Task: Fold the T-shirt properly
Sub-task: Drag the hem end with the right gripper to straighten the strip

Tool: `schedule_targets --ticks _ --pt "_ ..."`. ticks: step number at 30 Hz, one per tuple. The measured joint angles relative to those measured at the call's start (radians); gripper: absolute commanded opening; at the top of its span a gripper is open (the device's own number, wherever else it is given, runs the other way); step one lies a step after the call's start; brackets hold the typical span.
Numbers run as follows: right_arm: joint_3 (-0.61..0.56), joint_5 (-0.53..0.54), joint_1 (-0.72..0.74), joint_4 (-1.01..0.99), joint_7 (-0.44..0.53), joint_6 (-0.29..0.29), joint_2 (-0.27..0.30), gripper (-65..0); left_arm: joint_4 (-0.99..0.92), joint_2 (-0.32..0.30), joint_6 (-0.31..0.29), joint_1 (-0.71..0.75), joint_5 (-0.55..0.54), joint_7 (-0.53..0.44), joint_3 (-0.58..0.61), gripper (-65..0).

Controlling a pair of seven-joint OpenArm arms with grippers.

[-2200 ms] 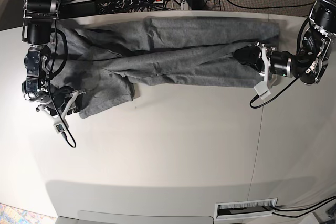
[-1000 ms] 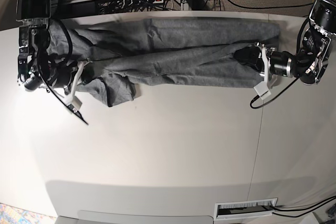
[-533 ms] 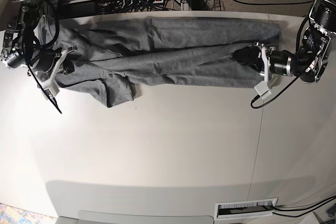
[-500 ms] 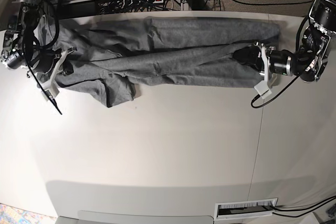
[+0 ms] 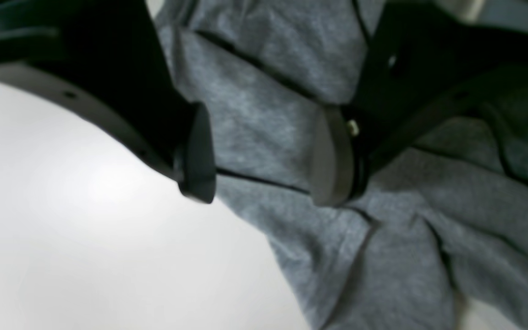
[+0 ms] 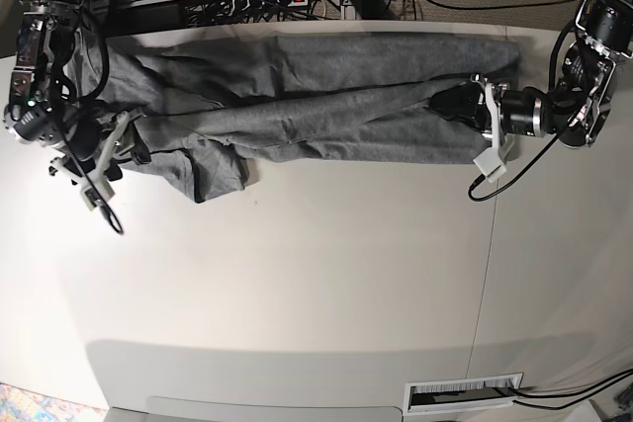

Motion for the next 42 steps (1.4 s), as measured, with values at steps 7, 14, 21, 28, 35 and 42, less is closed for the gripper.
schedule_targets --ticks 7,14,21,28,35,42 --pt "-0.214 -0.174 0.118 -0.048 0.088 0.004 -0.014 -31.0 0.000 0.000 0.000 0.000 0.000 0.000 0.000 -62.5" --pt "-0.266 -0.237 0.234 -0.219 0.140 0.000 -0.091 -31.0 0.001 0.000 0.000 0.002 0.000 0.000 0.000 -62.5" --pt "-0.266 -0.235 0.253 -0.289 0.132 0.000 -0.108 -31.1 0.001 0.000 0.000 0.002 0.000 0.000 0.000 -62.5" --pt "-0.266 -0.230 0.254 -0.366 0.134 0.000 -0.108 -37.8 0.001 0.000 0.000 0.002 0.000 0.000 0.000 -62.5" --pt "-0.266 -0.214 0.257 -0.367 0.112 0.000 -0.108 -65.0 0.001 0.000 0.000 0.002 0.000 0.000 0.000 -62.5" --pt "-0.266 -0.233 0.250 -0.296 0.068 -0.005 -0.107 -65.0 0.001 0.000 0.000 0.002 0.000 0.000 0.000 -62.5"
